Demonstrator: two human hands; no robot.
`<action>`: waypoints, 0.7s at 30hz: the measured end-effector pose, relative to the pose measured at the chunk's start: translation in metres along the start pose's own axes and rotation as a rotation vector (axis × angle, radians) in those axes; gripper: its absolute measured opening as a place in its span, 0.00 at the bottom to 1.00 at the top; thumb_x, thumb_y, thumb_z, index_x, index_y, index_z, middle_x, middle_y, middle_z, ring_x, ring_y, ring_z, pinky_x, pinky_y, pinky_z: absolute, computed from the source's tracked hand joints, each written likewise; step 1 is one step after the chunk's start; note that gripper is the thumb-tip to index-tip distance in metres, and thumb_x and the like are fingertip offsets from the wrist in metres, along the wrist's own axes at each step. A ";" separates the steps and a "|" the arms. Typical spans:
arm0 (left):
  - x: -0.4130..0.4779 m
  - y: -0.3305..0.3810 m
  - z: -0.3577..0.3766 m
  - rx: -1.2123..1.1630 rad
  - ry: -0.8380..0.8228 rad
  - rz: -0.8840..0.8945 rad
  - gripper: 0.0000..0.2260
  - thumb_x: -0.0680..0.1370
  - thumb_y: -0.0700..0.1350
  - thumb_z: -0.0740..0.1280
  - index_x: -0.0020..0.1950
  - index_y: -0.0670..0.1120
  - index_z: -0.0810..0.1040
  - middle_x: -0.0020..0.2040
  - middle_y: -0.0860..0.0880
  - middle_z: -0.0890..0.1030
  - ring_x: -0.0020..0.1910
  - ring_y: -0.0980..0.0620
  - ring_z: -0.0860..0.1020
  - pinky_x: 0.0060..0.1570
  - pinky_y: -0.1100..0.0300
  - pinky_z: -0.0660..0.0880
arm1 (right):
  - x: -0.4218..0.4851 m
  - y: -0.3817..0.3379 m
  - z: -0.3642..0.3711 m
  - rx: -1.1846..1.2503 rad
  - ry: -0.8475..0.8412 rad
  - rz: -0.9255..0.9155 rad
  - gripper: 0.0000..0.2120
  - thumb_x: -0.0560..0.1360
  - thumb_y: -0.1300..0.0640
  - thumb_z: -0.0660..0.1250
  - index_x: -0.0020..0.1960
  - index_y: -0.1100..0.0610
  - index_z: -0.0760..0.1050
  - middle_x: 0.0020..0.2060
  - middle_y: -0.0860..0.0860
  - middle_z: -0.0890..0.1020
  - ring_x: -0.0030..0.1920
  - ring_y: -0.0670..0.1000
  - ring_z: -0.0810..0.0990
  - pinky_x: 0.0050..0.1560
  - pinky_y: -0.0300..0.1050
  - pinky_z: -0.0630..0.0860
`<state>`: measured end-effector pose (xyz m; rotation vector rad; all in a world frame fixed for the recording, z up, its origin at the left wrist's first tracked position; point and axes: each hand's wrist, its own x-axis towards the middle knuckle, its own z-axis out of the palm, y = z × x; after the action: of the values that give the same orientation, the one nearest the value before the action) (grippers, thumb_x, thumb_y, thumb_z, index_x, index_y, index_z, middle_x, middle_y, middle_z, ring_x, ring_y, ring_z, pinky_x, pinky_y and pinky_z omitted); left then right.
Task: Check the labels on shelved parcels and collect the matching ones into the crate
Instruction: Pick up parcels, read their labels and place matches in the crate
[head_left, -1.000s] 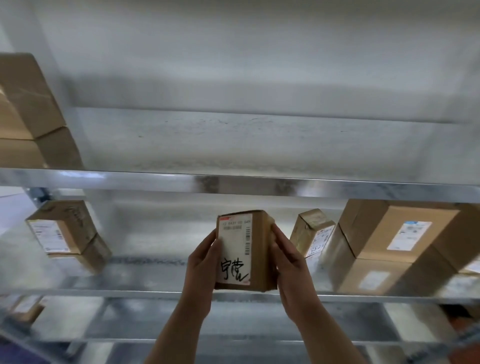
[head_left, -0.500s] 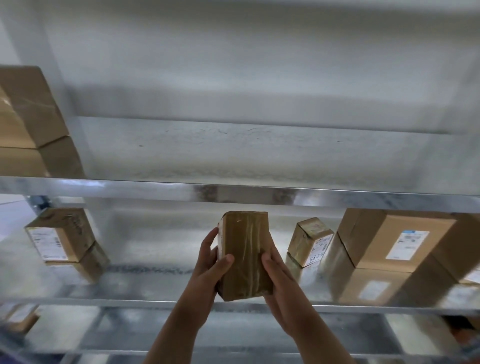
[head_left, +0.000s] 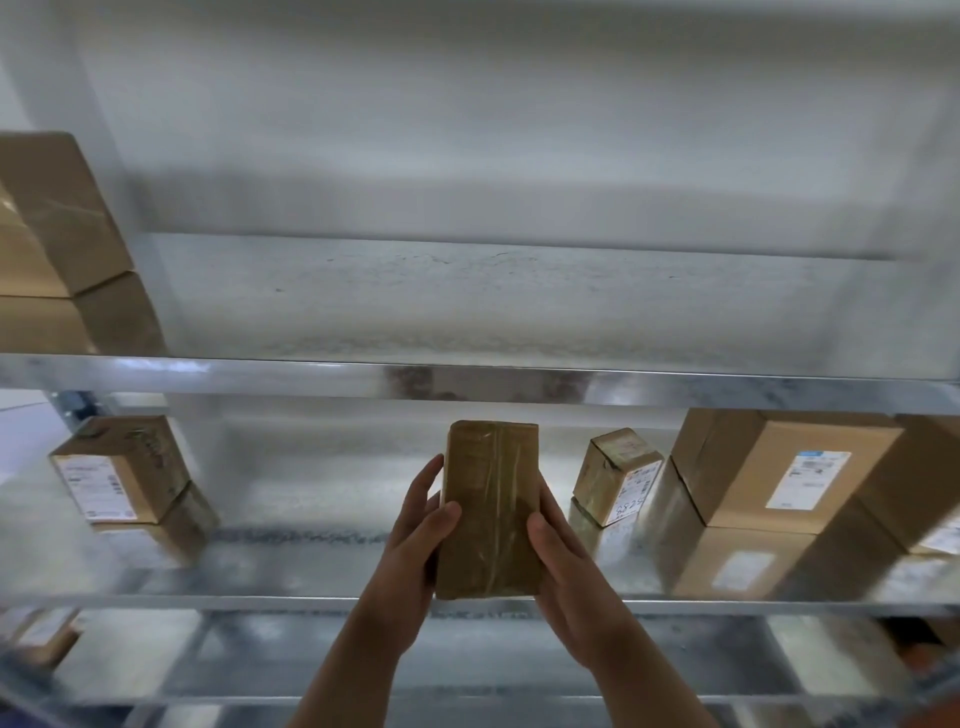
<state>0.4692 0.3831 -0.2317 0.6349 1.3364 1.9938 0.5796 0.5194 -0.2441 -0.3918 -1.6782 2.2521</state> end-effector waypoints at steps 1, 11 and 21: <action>-0.001 0.002 0.001 -0.010 -0.016 0.002 0.27 0.78 0.53 0.65 0.77 0.52 0.68 0.66 0.45 0.82 0.63 0.40 0.82 0.54 0.45 0.83 | -0.002 -0.001 -0.001 -0.016 0.014 0.021 0.50 0.70 0.31 0.75 0.84 0.50 0.58 0.75 0.52 0.76 0.74 0.57 0.76 0.74 0.68 0.71; 0.010 -0.016 -0.013 -0.203 0.067 -0.051 0.19 0.83 0.45 0.63 0.75 0.47 0.73 0.68 0.37 0.80 0.65 0.35 0.79 0.65 0.33 0.74 | 0.001 -0.001 -0.005 0.059 0.118 -0.027 0.20 0.83 0.50 0.62 0.73 0.54 0.74 0.66 0.56 0.83 0.68 0.59 0.81 0.72 0.69 0.73; 0.023 -0.009 0.003 0.082 0.094 0.048 0.19 0.85 0.51 0.59 0.77 0.55 0.70 0.65 0.46 0.83 0.63 0.43 0.83 0.61 0.41 0.79 | 0.014 -0.009 -0.009 0.029 0.099 -0.092 0.24 0.89 0.46 0.44 0.81 0.47 0.63 0.72 0.57 0.79 0.73 0.60 0.77 0.73 0.66 0.72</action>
<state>0.4579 0.4047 -0.2380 0.6225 1.4777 2.0377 0.5709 0.5351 -0.2379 -0.4044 -1.5796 2.1525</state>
